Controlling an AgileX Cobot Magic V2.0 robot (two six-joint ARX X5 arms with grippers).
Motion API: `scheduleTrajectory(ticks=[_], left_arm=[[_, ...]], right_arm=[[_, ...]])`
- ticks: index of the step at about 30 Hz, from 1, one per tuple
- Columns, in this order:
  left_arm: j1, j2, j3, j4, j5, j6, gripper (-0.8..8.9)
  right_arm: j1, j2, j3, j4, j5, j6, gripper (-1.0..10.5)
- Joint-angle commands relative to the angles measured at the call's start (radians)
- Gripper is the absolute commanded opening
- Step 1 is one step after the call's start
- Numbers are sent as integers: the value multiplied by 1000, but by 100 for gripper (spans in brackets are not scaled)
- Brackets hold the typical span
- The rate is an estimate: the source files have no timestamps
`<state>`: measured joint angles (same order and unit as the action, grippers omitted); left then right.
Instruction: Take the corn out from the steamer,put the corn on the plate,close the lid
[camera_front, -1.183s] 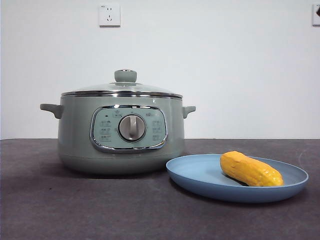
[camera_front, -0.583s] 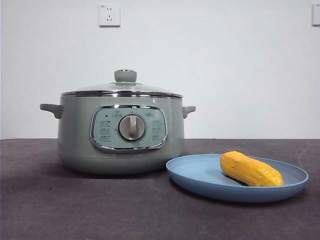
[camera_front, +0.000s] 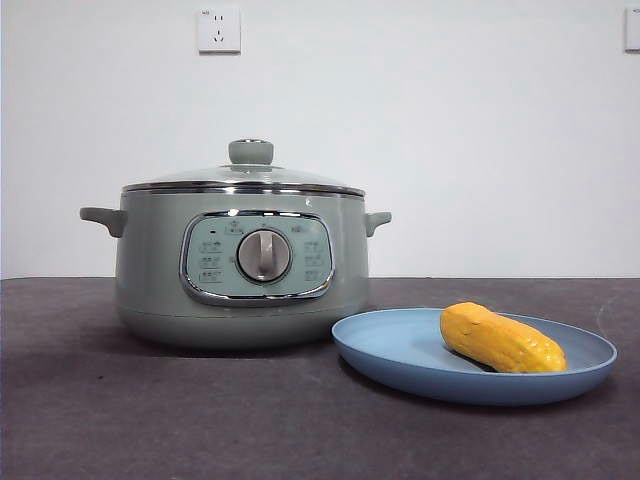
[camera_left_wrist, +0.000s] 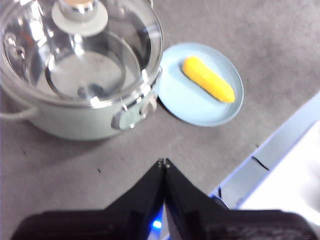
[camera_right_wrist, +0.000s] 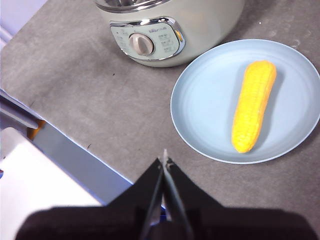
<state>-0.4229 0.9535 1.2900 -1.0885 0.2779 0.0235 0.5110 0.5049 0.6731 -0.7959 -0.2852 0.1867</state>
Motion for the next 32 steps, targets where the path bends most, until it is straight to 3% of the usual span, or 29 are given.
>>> scheduleTrajectory(ticks=[1, 6, 12, 20, 24, 32], left_arm=[[-3, -2, -6, 28, -34, 3, -4], [47, -25, -6, 205, -156, 29, -4], [200, -144, -73, 489, -111, 94, -4], [396, -413, -472, 869, -142, 120, -4], [427, -526, -692, 942, -199, 111, -4], [431, -741, -1051, 987, -199, 64, -4]], right_arm=[[2, -1, 3, 2, 3, -5, 1], [2, -1, 3, 2, 3, -5, 1], [2, -1, 3, 2, 3, -5, 1], [2, -1, 3, 2, 3, -5, 1], [2, -1, 3, 2, 3, -5, 1], [2, -1, 3, 2, 3, -5, 1]])
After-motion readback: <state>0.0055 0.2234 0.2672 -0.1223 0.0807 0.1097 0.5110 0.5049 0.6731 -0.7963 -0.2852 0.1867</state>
